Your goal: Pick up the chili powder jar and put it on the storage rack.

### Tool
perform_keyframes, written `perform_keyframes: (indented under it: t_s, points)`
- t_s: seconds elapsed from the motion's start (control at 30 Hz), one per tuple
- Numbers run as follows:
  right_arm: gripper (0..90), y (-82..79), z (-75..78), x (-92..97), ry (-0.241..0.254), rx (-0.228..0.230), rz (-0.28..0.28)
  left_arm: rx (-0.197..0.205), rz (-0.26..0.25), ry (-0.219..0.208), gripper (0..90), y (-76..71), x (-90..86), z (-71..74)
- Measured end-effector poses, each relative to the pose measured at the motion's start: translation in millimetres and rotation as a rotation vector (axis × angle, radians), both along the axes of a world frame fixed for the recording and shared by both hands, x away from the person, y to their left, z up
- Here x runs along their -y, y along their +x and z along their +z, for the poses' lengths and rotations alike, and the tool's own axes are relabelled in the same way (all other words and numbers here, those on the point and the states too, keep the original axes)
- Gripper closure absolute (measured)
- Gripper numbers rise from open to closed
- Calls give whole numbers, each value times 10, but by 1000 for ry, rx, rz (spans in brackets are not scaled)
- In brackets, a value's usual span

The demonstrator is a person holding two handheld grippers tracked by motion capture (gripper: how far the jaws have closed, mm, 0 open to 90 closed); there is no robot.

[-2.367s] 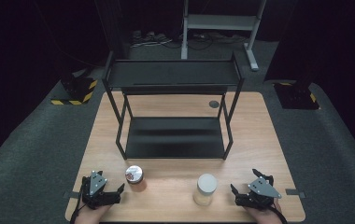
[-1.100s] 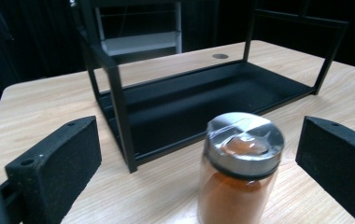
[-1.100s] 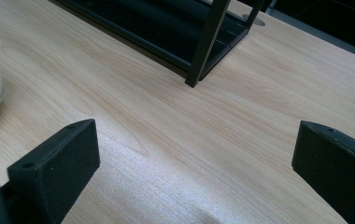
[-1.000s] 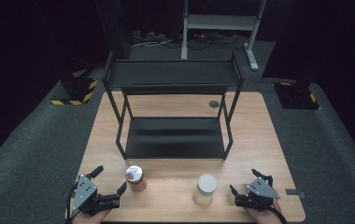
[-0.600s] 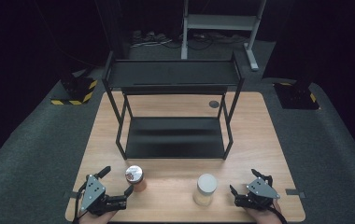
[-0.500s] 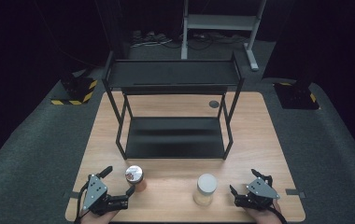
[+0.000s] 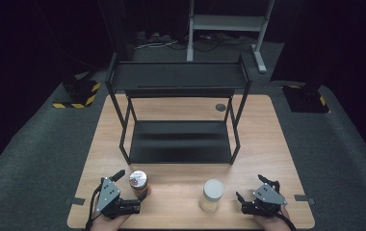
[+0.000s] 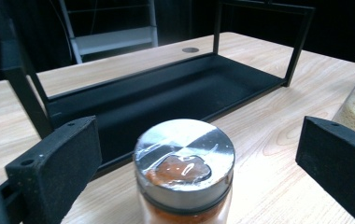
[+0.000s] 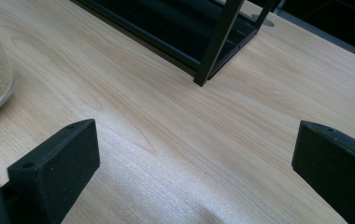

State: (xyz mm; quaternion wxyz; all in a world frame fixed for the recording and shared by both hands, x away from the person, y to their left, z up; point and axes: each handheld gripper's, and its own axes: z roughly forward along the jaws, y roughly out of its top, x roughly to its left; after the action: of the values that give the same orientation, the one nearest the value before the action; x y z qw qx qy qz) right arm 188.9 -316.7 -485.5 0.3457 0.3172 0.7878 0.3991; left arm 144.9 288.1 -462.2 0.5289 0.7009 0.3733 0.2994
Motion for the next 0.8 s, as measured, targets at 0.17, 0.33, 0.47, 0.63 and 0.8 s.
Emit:
perform_keyframes:
  t_s: [0.17, 0.33, 0.47, 0.63, 0.8]
  points:
    - [0, 2, 1, 0, -2, -1, 3, -8, 1, 11, 3, 31, 32, -28]
    - [0, 18, 11, 12, 4, -11, 5, -24, 8, 9, 3, 66, 33, -63]
    - [0, 17, 15, 7, -2, -12, 6, -25, 10, 4, 3, 82, 28, -101]
    - [0, 33, 29, -5, -10, -22, 8, -33, 9, -12, 3, 116, 9, -136]
    - [0, 28, 28, -16, -13, -20, 3, -48, 14, -41, 27, 151, -14, -198]
